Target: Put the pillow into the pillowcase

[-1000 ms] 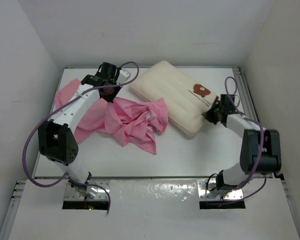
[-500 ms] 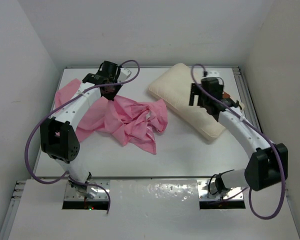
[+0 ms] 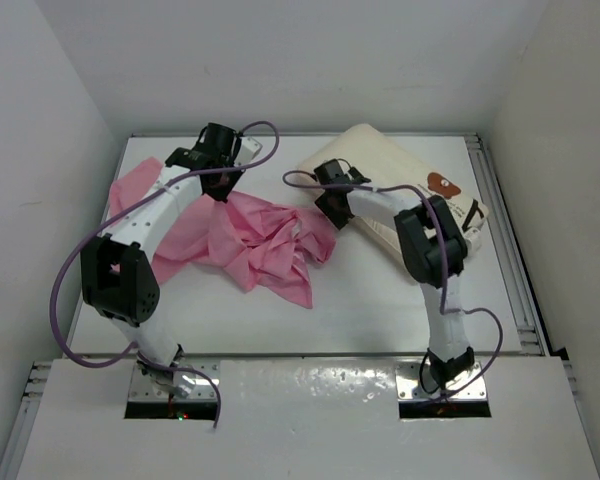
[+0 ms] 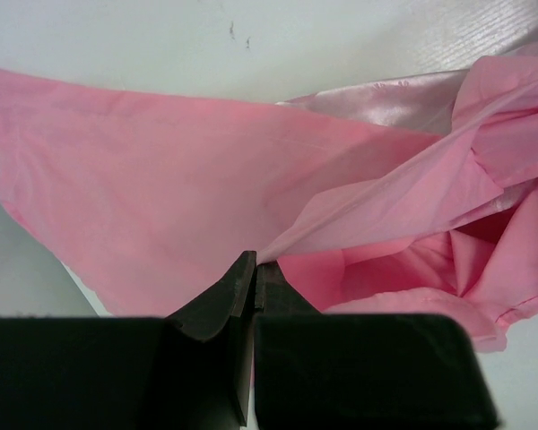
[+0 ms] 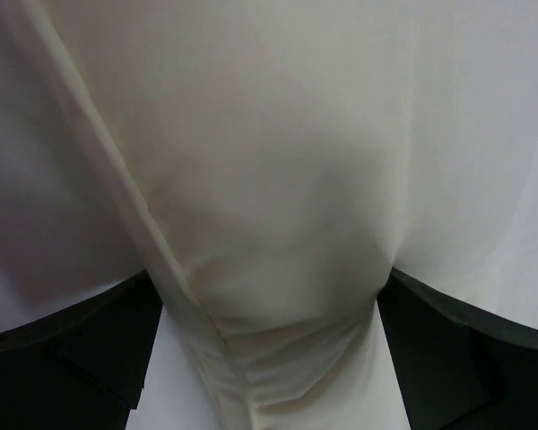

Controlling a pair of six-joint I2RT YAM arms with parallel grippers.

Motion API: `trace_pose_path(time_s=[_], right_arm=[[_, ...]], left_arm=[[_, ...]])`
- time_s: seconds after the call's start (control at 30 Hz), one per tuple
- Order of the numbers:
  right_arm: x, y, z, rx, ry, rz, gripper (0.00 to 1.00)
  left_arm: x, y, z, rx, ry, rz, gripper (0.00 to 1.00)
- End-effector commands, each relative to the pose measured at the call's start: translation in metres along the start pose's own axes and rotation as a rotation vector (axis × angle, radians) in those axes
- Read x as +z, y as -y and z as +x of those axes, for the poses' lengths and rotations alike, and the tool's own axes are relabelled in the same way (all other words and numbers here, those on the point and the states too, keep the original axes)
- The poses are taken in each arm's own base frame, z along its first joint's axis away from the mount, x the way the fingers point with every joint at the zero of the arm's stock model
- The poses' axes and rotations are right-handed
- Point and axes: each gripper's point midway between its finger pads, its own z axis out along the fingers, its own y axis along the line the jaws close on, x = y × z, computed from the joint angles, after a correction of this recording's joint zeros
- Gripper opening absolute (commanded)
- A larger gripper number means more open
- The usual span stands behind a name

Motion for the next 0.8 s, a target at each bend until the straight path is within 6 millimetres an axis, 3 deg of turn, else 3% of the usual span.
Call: trace_pose_path(time_s=[0.0, 0.03, 0.07, 0.1, 0.13, 0.17, 0.2, 0.27, 0.3, 0.37, 0.4, 0.43, 0.5, 0.57, 0.63, 0.77], right_arm=[[0.023, 0.034, -0.008, 0.074, -0.054, 0.147, 0.96], [0.025, 0.038, -0.005, 0.074, -0.075, 0.174, 0.83], [0.02, 0.044, -0.005, 0.089, -0.068, 0.208, 0.61], [0.013, 0.053, -0.006, 0.105, -0.048, 0.236, 0.11], [0.009, 0.053, 0.012, 0.101, -0.06, 0.261, 0.0], [-0.019, 0.083, -0.012, 0.2, 0.07, 0.324, 0.0], [-0.03, 0.093, -0.013, 0.216, 0.109, 0.328, 0.0], [-0.053, 0.102, -0.016, 0.26, 0.196, 0.298, 0.0], [-0.084, 0.117, -0.02, 0.292, 0.268, 0.287, 0.0], [-0.113, 0.115, -0.023, 0.271, 0.349, 0.215, 0.0], [-0.128, 0.097, -0.031, 0.214, 0.421, 0.116, 0.0], [-0.152, 0.09, -0.021, 0.192, 0.476, 0.069, 0.0], [-0.172, 0.042, -0.012, 0.072, 0.55, -0.123, 0.0], [-0.201, 0.016, -0.003, 0.03, 0.608, -0.22, 0.0], [-0.209, -0.008, 0.012, 0.016, 0.611, -0.289, 0.0], [-0.232, -0.061, 0.024, 0.011, 0.629, -0.454, 0.0]], left_arm=[[-0.007, -0.01, -0.009, -0.018, 0.037, -0.029, 0.0], [-0.007, -0.01, -0.009, -0.02, 0.041, -0.027, 0.0], [-0.008, -0.01, -0.01, -0.02, 0.043, -0.026, 0.0], [-0.009, -0.009, -0.011, -0.018, 0.051, -0.024, 0.0], [-0.008, -0.008, -0.011, -0.017, 0.052, -0.017, 0.0], [-0.006, -0.007, -0.011, -0.02, 0.052, -0.012, 0.0], [-0.005, -0.007, -0.014, -0.021, 0.063, -0.012, 0.0], [-0.001, -0.004, -0.019, -0.028, 0.077, 0.003, 0.0], [-0.002, -0.005, -0.025, -0.03, 0.094, 0.005, 0.0], [0.003, -0.002, -0.03, -0.038, 0.106, 0.024, 0.0], [0.001, -0.004, -0.039, -0.042, 0.13, 0.023, 0.0], [0.003, -0.002, -0.042, -0.041, 0.139, 0.035, 0.0], [0.006, 0.0, -0.05, -0.042, 0.151, 0.042, 0.0], [0.011, 0.003, -0.054, -0.037, 0.155, 0.056, 0.0], [0.011, 0.003, -0.061, -0.041, 0.168, 0.06, 0.0], [0.023, 0.004, -0.061, -0.049, 0.131, 0.056, 0.0]])
